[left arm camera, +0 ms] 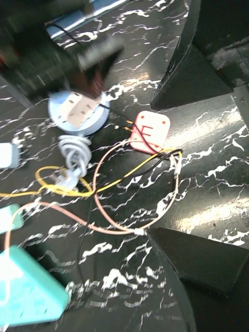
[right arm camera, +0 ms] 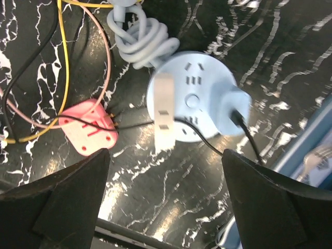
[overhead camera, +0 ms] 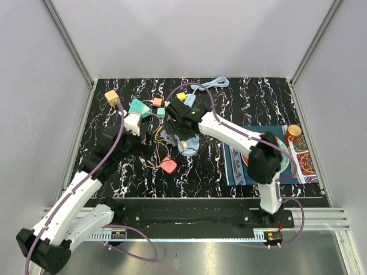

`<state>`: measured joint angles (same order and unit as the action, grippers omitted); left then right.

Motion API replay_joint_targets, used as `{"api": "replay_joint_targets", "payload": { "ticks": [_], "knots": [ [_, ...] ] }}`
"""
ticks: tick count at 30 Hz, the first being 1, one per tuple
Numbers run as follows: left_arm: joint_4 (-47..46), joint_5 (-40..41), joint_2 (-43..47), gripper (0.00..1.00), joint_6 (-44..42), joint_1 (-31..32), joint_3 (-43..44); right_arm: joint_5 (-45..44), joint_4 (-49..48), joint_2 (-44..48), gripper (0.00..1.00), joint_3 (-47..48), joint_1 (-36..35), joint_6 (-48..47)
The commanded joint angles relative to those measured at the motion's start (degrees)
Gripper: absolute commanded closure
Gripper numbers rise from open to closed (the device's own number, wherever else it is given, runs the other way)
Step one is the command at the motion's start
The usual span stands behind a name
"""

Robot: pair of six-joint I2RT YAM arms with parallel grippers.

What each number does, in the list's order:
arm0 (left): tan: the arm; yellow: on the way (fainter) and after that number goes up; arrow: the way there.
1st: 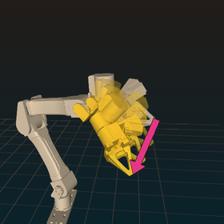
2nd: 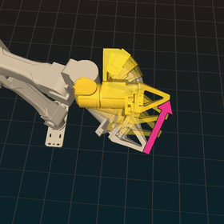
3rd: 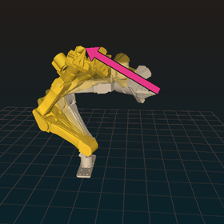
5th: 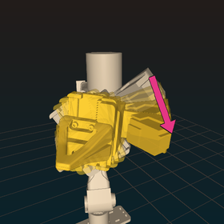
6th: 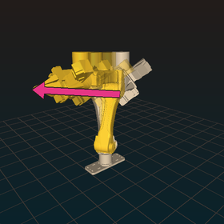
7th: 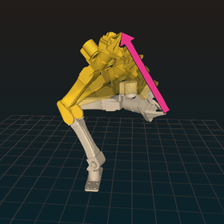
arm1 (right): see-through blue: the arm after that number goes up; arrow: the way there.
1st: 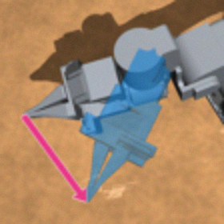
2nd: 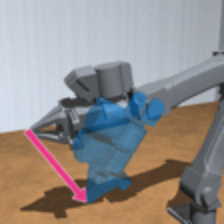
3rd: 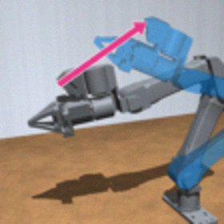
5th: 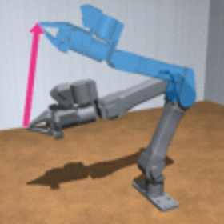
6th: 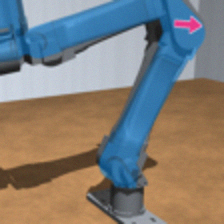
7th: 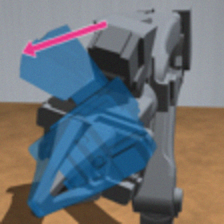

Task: Insert the plug
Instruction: Insert the plug into the socket, then adjust the socket at the center of the board.

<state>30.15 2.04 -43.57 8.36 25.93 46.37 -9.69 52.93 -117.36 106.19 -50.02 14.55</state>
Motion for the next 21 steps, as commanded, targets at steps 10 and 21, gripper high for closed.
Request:
{"api": "replay_joint_targets", "payload": {
  "ticks": [10, 21],
  "knots": [
    [2.1, 1.4, -22.0, 0.1, 0.8, 14.9, 8.1, -5.6, -12.3, 31.3, 0.04, -27.0, 10.4, 3.5],
    [-13.3, 5.8, -38.3, 0.27, -0.2, 21.9, 6.5, -2.1, -19.6, 39.8, 0.06, -36.7, 11.8, 2.6]
  ]
}}
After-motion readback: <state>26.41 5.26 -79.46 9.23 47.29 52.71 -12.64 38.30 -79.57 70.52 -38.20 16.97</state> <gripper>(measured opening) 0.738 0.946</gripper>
